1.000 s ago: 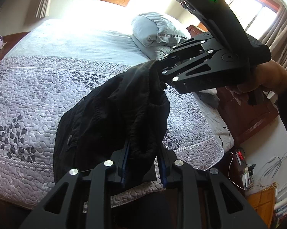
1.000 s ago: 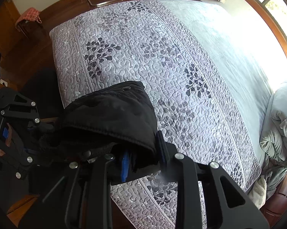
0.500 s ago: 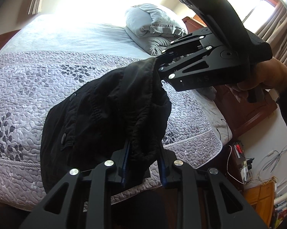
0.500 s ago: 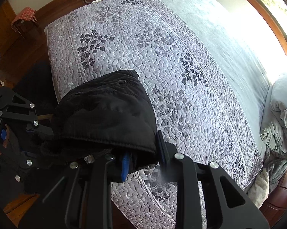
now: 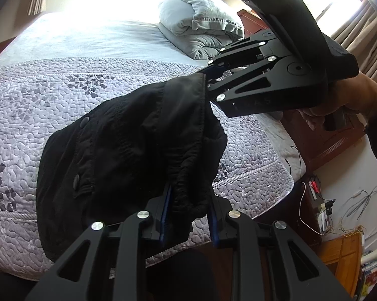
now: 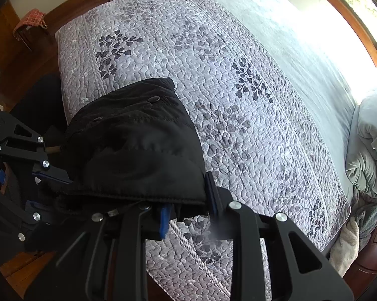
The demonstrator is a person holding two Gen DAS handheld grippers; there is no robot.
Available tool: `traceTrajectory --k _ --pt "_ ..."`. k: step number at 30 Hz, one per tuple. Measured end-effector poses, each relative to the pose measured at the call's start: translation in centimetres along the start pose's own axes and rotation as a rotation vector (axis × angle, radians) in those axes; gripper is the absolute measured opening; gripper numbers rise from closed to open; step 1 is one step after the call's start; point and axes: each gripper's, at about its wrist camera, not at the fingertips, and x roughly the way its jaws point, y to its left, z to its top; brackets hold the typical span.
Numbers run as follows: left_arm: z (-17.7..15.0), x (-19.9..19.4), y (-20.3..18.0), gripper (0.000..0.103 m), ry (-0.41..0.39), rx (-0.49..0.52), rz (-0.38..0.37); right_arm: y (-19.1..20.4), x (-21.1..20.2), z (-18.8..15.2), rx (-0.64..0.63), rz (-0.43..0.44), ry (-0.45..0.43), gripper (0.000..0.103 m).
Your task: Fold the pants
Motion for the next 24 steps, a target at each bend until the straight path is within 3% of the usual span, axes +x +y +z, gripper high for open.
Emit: traceTrajectory --k 24 --pt "-1.0 9.4 -1.0 0.025 0.151 0.006 0.008 -2.8 7.8 -5.6 -0.055 -0.014 -0.008 0.023"
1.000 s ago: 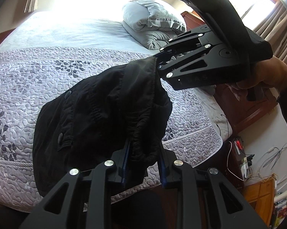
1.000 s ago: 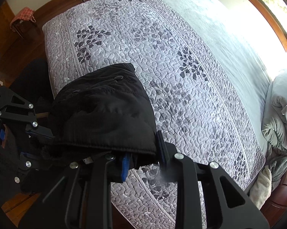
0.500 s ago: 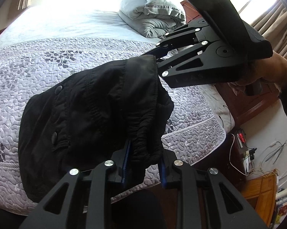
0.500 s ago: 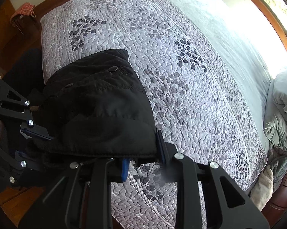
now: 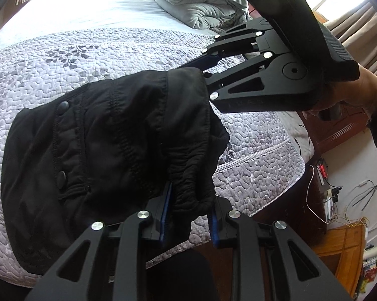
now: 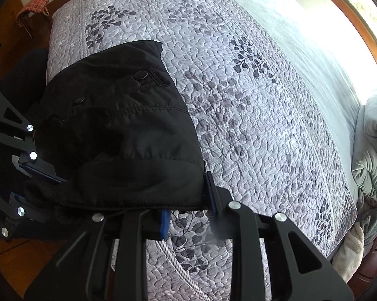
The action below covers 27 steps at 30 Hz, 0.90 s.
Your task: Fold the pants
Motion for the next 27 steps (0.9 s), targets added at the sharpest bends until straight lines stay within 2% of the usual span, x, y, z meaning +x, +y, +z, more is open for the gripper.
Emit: traceTrajectory --k 14,27 --pt "-0.2 6.1 0.4 0.025 0.087 -0.018 0.028 -0.8 5.9 -2.9 -0.066 -0.023 0.0 0.023" --pt "-0.8 9.9 0.2 0.025 0.133 -0.004 0.073 -1.0 9.2 -4.2 -0.101 -0.018 0.003 0.023"
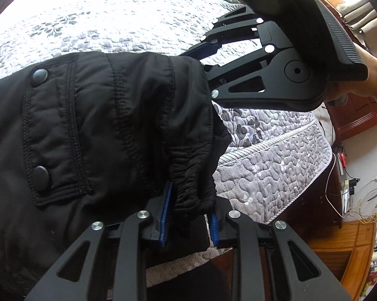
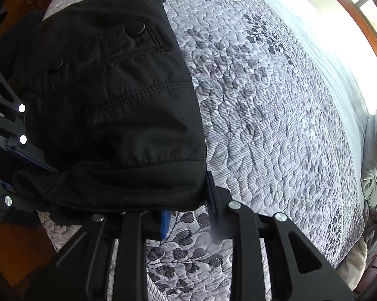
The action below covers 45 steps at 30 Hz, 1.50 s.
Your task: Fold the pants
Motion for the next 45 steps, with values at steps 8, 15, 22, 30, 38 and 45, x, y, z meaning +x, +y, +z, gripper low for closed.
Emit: traceTrajectory --k 8,15,22,30,38,45 --pt "-0.5 1.4 -1.1 0.025 -0.007 0.027 0.044 -0.1 1.0 -0.6 0.022 0.011 -0.015 0.025" --pt "-1.1 2.6 -2.5 0.025 -0.026 0.063 0.097 0.1 1.7 -1.0 0.035 0.0 -0.009 0.029" --pt "-2.0 3.4 -3.2 0.026 -0.051 0.101 0.127 -0.4 1.6 -1.4 0.106 -0.041 0.006 0.048" --pt "-2.9 -0.4 -1.0 0.071 -0.076 0.049 -0.156 -3.5 -0.6 -6.1 0.522 0.063 0.051 0.063" --pt "-4.5 -9.4 9.9 0.089 -0.283 -0.193 -0.282 -5.1 -5.3 -7.1 0.971 0.355 -0.405 0.062" --pt "-4.7 -9.7 18.6 0.089 -0.294 -0.377 -0.211 -3.3 2.0 -5.4 1.154 0.552 -0.41 0.032"
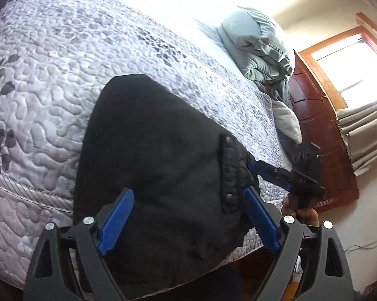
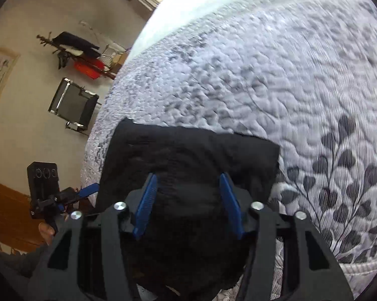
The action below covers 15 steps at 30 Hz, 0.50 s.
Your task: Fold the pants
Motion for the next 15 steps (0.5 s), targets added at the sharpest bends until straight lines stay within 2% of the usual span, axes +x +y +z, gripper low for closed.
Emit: traceTrajectory --k 2,4,5,6,8,11,15 --pt "0.4 0.6 0.9 0.089 0.018 -0.006 -0.008 -2.1 0.4 -1.6 0.062 -0.015 -0.011 0.014" --pt "1.0 0.8 1.3 0.09 0.036 0.007 -0.009 -2.4 0.0 -2.7 0.097 -0.008 -0.027 0.013" --pt "1.2 0.8 1.4 0.09 0.036 0.014 -0.004 -1.9 -0.6 -3.0 0.085 -0.031 -0.04 0.014" --pt "1.5 0.7 1.7 0.09 0.033 0.016 -0.009 -1.3 -1.2 -3.3 0.083 -0.06 -0.054 0.027" --pt "1.8 0.2 1.6 0.09 0.024 0.014 -0.03 0.0 -2.9 -4.1 0.075 -0.092 -0.101 0.037" --pt "1.6 -2.0 2.0 0.091 -0.018 -0.002 -0.062 3.6 -4.5 -5.8 0.03 -0.026 -0.156 0.04" --pt "1.1 -4.0 3.0 0.091 -0.034 -0.015 -0.06 6.6 -2.4 -7.6 -0.005 0.026 -0.132 0.041"
